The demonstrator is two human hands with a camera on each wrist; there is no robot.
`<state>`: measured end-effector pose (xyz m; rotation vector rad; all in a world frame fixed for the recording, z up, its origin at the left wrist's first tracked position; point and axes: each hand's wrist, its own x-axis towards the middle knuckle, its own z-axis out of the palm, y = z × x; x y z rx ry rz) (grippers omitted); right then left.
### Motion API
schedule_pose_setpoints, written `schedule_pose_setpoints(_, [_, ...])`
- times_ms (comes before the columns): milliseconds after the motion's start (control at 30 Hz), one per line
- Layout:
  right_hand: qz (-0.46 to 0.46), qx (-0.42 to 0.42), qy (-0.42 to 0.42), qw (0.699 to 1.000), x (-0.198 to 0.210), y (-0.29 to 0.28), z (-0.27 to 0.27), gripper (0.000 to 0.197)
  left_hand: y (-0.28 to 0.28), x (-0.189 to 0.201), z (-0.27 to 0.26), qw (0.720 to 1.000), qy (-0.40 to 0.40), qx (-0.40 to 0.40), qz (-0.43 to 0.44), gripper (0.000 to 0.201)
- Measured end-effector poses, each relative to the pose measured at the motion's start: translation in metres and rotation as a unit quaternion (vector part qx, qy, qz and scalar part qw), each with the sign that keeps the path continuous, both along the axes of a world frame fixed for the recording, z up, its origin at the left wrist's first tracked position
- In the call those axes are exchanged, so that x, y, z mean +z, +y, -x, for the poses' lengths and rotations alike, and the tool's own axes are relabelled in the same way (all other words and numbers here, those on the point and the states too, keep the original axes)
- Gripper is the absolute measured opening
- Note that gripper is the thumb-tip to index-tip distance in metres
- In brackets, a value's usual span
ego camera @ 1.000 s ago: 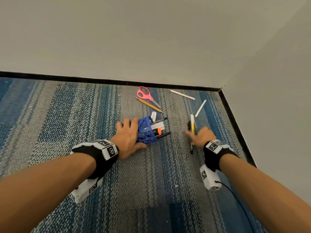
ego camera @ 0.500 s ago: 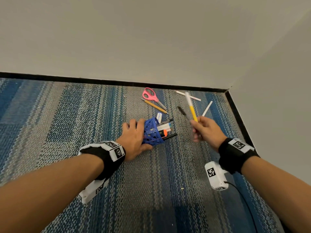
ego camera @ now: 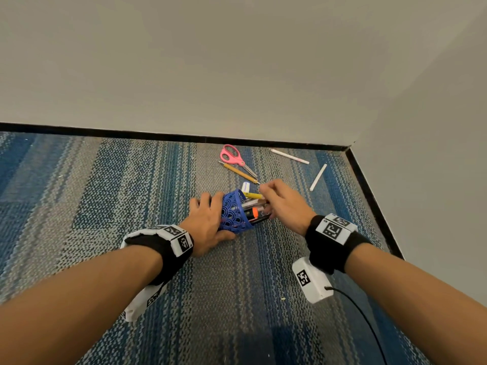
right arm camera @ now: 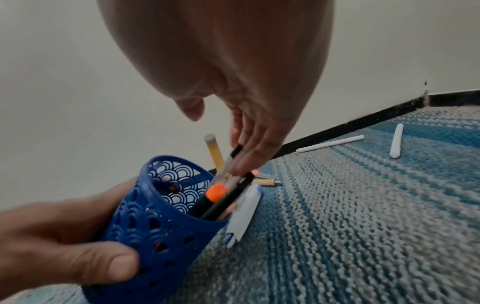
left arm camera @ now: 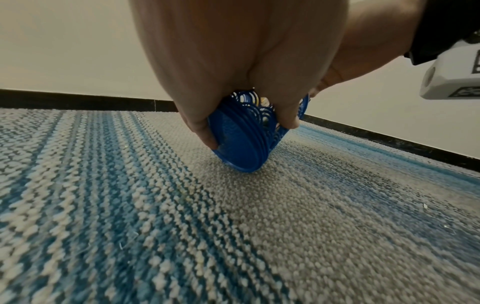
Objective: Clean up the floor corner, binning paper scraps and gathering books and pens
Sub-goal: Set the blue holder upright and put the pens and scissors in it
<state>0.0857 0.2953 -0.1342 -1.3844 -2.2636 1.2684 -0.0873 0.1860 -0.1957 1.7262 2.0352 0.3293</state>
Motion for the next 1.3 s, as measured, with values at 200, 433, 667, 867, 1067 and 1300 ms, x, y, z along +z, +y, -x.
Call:
schedule_pose_setpoints(200, [-0.065,-0.033,-0.106,0.992,-0.010,0.032,0.006,0.054,-0.003,0.000,0.002,1.000,-0.014,0.002,-0.006,0.098])
schedule_pose_setpoints(433, [-0.018,0.038,-0.083,0.996,-0.016,0.038,0.018,0.017,-0.004,-0.009,0.008,1.000,-0.024,0.005,-0.013,0.100])
schedule_pose_setpoints(667, [-0.258,0.239,-0.100,0.931,-0.018,0.022,0.011,0.037,-0.003,-0.009,0.008,1.000,-0.004,-0.009,-0.016,0.099])
schedule_pose_setpoints(867, [-0.325,0.074,0.036,0.942,0.013,0.016,0.005,0.027,-0.001,0.003,0.003,1.000,-0.017,-0.001,-0.007,0.095])
schedule_pose_setpoints(1067, [-0.207,-0.075,0.119,0.968,0.039,-0.001,-0.006,0.036,0.004,0.015,-0.004,0.998,-0.049,0.034,0.000,0.089])
schedule_pose_setpoints(1300, [-0.263,-0.091,-0.010,0.960,-0.004,0.051,-0.042,0.045,0.024,0.010,0.005,0.981,-0.156,0.017,-0.117,0.076])
